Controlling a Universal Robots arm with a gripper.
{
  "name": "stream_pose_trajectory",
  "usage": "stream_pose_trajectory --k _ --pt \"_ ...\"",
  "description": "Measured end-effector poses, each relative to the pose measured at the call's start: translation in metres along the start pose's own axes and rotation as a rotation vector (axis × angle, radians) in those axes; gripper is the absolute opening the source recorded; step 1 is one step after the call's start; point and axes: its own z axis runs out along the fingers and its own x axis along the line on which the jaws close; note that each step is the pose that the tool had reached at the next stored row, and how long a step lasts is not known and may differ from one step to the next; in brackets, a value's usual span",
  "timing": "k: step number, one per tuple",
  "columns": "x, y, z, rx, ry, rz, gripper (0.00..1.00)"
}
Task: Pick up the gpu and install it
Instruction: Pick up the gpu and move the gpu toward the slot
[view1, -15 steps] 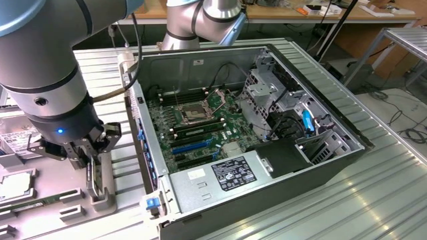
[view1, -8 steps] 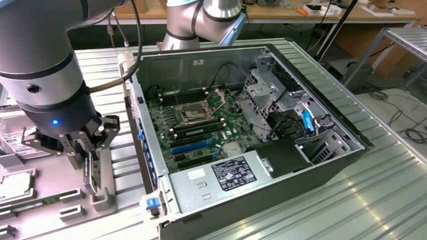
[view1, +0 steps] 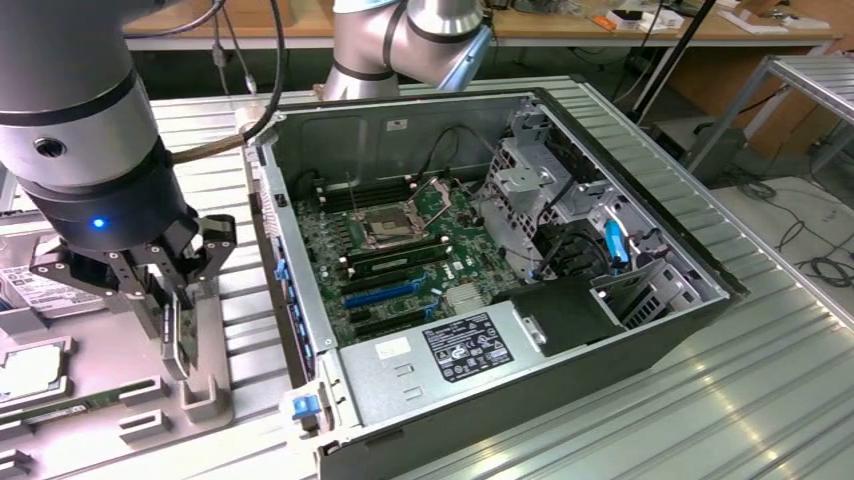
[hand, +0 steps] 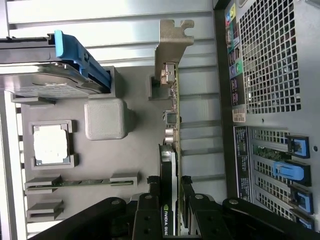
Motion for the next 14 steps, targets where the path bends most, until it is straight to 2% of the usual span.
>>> stream_pose_trajectory --k 5,14 --pt "-0.0003 0.0005 -0.0098 0.0002 0.0001 0.0 0.27" --pt "-0.0003 0.0005 -0.01 0.0 0.0 0.0 0.27"
